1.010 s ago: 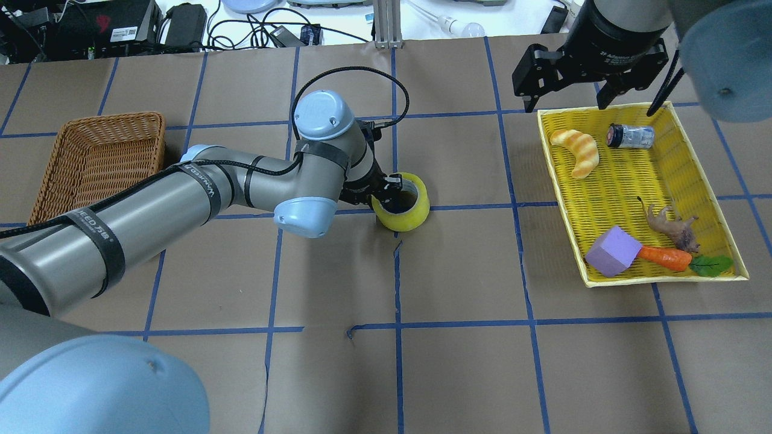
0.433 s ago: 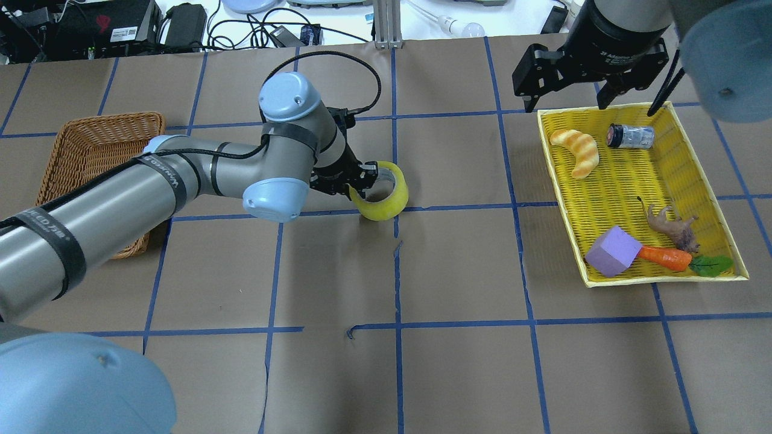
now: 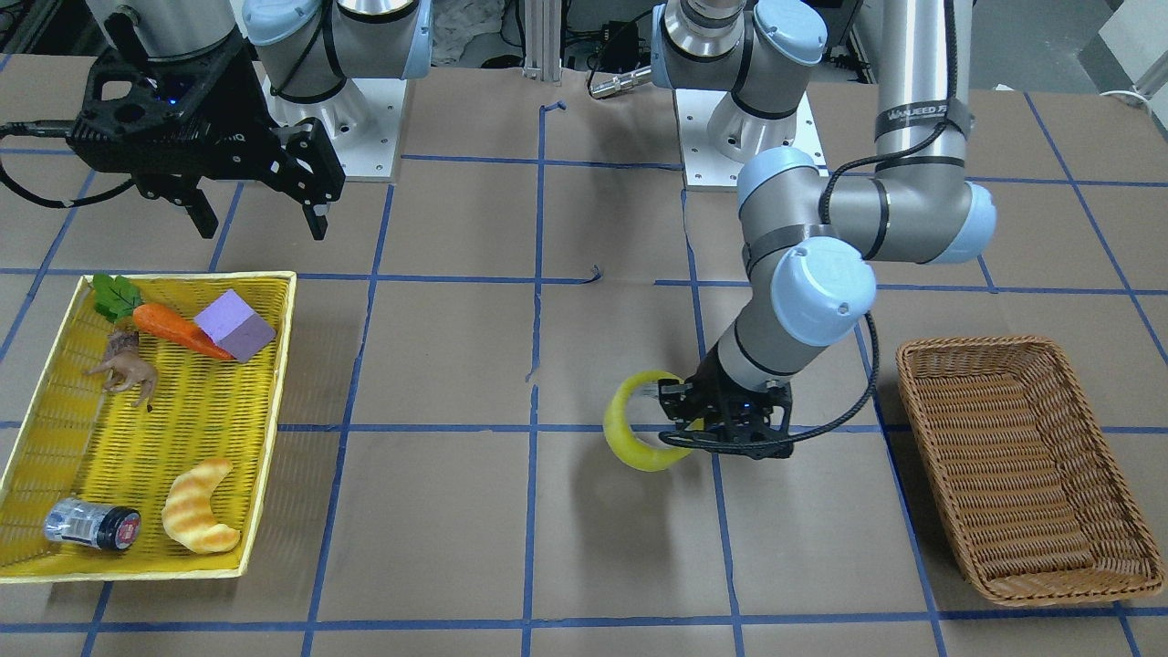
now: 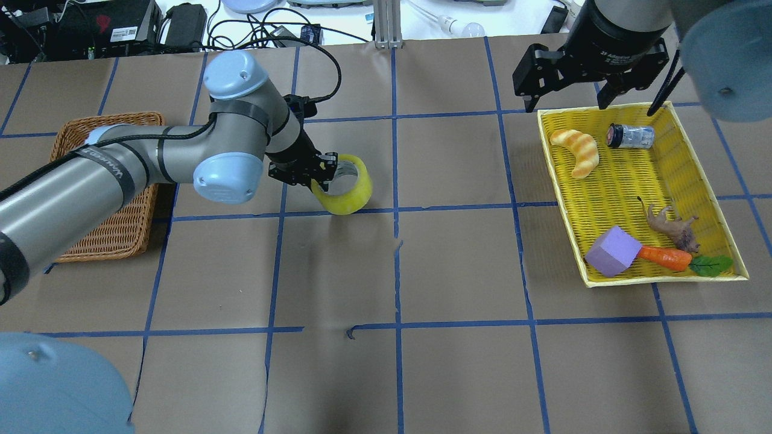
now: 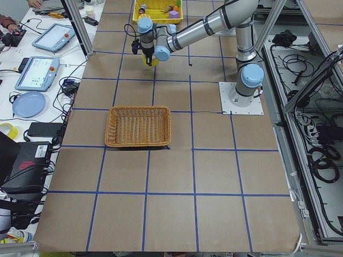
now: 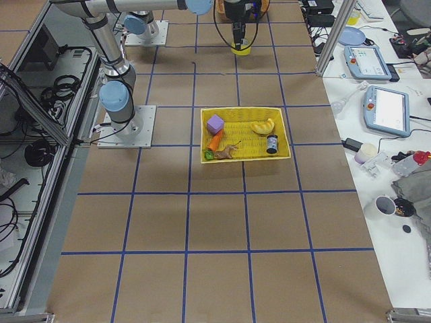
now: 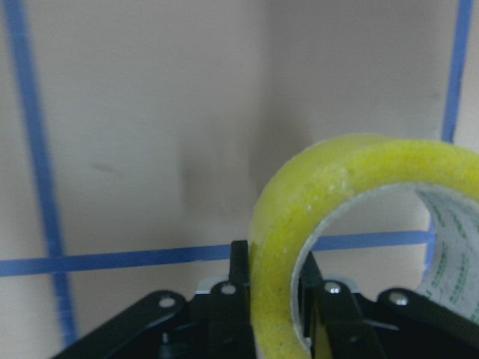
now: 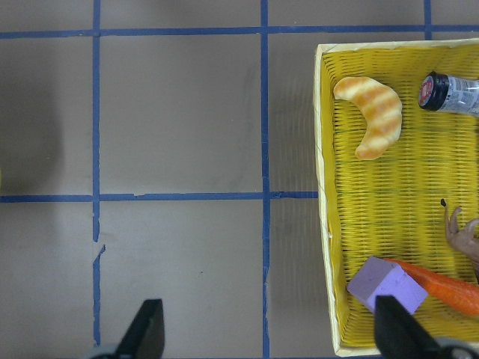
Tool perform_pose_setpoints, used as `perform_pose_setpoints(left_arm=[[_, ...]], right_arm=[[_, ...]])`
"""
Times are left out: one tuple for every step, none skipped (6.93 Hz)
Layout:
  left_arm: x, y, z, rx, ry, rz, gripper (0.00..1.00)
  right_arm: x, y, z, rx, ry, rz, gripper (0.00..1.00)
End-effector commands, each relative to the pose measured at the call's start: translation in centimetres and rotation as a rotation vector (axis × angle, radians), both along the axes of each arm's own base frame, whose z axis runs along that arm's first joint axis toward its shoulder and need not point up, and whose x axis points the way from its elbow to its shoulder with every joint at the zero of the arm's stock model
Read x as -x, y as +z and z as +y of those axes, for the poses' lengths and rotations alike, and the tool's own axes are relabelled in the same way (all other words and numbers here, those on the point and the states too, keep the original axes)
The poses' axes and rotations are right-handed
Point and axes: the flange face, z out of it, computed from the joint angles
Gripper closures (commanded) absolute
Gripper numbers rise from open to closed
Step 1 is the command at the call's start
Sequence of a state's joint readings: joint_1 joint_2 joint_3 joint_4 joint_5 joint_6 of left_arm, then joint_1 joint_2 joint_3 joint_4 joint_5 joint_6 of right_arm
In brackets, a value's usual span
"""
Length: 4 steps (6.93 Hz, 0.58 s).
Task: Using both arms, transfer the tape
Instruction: 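Carry the tape roll with the left gripper into the wicker basket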
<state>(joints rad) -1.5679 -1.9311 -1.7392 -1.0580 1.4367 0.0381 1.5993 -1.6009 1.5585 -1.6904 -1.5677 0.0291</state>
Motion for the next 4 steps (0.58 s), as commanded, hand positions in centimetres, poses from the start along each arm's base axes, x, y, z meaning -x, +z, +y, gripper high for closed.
perform_pose_setpoints(left_arm=[[-9.5, 4.4, -1.1, -0.004, 0.024, -0.073, 1.00], [-15.0, 5.4, -1.0, 0.011, 0.022, -0.105, 1.00], [-20.4, 5.7, -0.5, 0.020, 0.006, -0.110, 1.00], [-26.1, 5.8, 0.3, 0.024, -0.015, -0.110, 1.00]], right_arm=[[-0.1, 0.0, 0.1, 0.001, 0.002, 0.000, 0.00], [-0.1, 0.0, 0.1, 0.001, 0.002, 0.000, 0.00], [0.0, 0.0, 0.0, 0.001, 0.001, 0.000, 0.00], [-0.1, 0.0, 0.1, 0.001, 0.002, 0.000, 0.00]])
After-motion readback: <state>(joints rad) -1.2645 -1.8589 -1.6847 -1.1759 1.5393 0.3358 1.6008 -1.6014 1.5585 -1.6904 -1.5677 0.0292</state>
